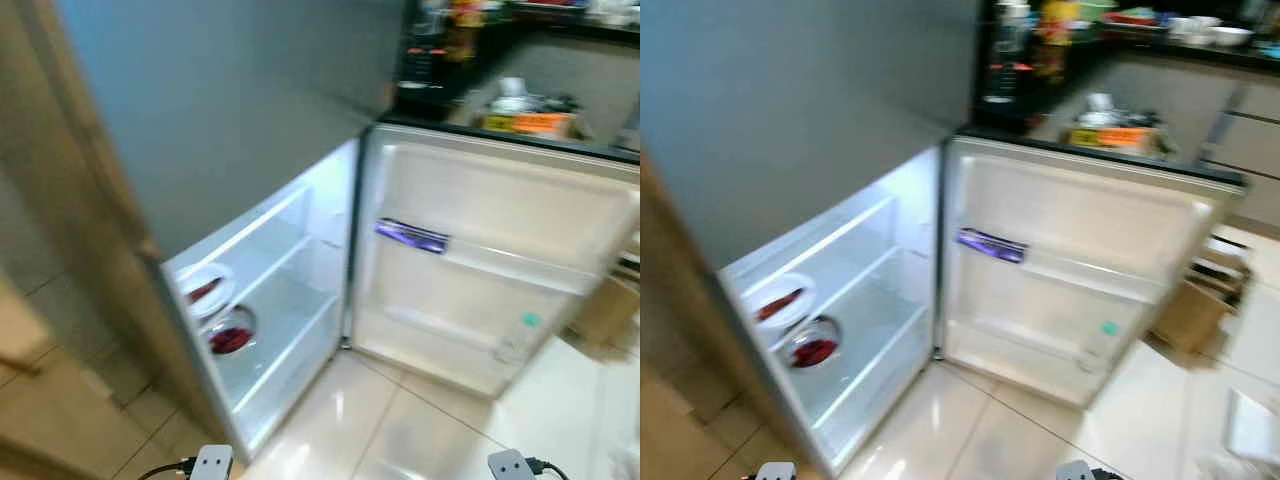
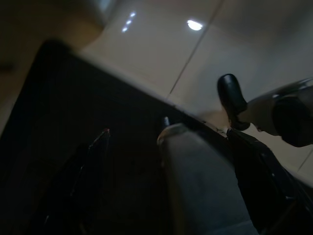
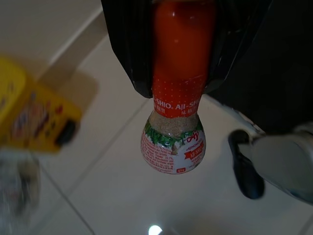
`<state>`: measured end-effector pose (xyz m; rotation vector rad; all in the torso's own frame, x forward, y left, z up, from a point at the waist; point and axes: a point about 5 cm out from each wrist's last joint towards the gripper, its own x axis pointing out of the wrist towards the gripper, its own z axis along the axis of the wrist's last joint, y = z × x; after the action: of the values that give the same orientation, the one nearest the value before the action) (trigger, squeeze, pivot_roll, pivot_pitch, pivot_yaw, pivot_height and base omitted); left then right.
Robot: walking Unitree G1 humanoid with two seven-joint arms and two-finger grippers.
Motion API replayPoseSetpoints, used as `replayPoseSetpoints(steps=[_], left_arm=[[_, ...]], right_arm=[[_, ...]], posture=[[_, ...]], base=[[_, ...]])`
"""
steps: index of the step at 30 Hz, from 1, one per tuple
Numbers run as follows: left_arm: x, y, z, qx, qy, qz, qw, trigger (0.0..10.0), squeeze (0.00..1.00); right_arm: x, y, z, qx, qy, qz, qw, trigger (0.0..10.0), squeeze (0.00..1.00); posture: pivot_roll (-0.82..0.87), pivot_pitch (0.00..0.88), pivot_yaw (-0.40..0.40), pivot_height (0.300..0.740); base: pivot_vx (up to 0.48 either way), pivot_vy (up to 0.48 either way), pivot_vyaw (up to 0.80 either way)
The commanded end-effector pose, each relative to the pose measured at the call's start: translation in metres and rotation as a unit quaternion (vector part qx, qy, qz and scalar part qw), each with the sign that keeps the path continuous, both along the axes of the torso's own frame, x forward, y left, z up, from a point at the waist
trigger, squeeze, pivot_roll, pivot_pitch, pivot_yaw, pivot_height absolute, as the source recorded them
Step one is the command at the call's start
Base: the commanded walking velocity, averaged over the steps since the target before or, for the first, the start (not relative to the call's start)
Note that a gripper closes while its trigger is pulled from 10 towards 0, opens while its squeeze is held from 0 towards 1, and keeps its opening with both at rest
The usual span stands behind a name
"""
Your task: Restocking fridge
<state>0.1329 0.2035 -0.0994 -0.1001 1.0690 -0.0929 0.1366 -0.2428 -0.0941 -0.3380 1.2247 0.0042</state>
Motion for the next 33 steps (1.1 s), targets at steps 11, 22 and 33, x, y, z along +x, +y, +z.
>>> replayPoseSetpoints(steps=[11, 22, 33], left_arm=[[-0.0019, -0.0061, -0.0020, 0.013, 0.007, -0.023, 1.000, 10.0, 0.00], [-0.0008, -0.0074, -0.0017, 0.015, 0.003, -0.032, 0.999, 10.0, 0.00], [0.0007, -0.0074, -0.0011, 0.018, 0.002, -0.043, 0.999, 10.0, 0.00]], right_arm=[[-0.0028, -0.0018, -0.0006, -0.009, 0.006, -0.003, 1.000, 10.0, 0.00], [-0.0005, -0.0013, 0.0001, -0.009, 0.005, -0.001, 1.000, 10.0, 0.00], [0.0047, 0.0006, 0.0014, -0.011, 0.001, 0.005, 1.000, 10.0, 0.00]], posture=[[-0.08, 0.000, -0.009, 0.740], [-0.07, 0.000, -0.009, 0.740], [-0.07, 0.000, -0.006, 0.740]], base=[[0.000, 0.000, -0.80], [0.000, 0.000, -0.80], [0.000, 0.000, -0.80]])
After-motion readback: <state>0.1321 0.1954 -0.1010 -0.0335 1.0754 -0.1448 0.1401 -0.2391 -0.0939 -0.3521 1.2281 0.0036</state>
